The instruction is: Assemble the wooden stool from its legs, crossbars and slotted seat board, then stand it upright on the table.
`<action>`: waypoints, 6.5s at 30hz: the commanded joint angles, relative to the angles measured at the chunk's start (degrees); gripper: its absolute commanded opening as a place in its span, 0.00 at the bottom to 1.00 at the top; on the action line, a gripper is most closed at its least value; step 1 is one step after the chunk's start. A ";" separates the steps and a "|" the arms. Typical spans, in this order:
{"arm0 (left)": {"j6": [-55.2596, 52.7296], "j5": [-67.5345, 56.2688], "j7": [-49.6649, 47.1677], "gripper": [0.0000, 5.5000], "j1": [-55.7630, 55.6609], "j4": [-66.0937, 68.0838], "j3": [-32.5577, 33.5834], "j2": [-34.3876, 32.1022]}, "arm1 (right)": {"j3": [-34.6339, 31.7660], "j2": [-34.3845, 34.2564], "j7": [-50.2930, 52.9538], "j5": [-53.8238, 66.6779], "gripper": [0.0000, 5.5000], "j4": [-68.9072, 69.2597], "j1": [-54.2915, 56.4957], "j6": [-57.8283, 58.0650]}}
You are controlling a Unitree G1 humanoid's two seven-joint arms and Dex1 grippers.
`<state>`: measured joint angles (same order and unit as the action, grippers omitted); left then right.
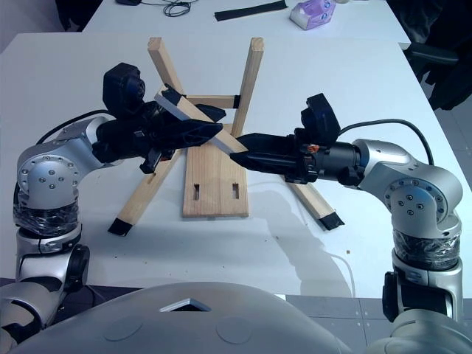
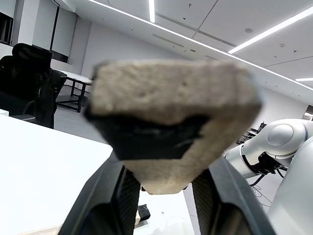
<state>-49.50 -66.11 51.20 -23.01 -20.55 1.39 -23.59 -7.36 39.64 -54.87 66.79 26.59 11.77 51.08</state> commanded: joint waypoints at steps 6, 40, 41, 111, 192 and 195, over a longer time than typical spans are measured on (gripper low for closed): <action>0.63 0.22 1.32 0.24 -0.37 0.47 0.24 -0.25 | -0.28 0.38 1.25 -2.49 0.24 0.11 -0.73 -1.49; 32.34 33.86 36.23 0.24 -0.37 20.04 -2.15 -28.10 | -7.06 -0.67 9.93 -19.42 0.53 8.98 -29.55 -13.50; 35.93 34.79 38.90 0.24 0.40 21.75 -2.99 -28.58 | -7.03 -0.90 10.28 -19.45 0.53 9.02 -29.80 -13.57; 78.82 30.82 41.29 0.24 -4.77 49.12 -36.58 -35.66 | -4.82 1.31 11.35 -18.94 0.53 11.41 -32.54 -11.73; 21.93 22.10 19.95 0.80 0.62 19.83 4.24 -15.36 | 1.34 1.33 10.31 -25.66 0.53 7.43 -26.51 -14.31; 18.94 20.68 20.04 0.80 1.55 18.11 4.28 -15.60 | 1.73 0.84 10.63 -26.02 0.53 7.73 -26.90 -14.44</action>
<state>-28.53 -44.21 71.48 -21.50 -0.75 5.19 -38.92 -6.09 40.73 -44.67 41.58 33.51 -14.91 36.99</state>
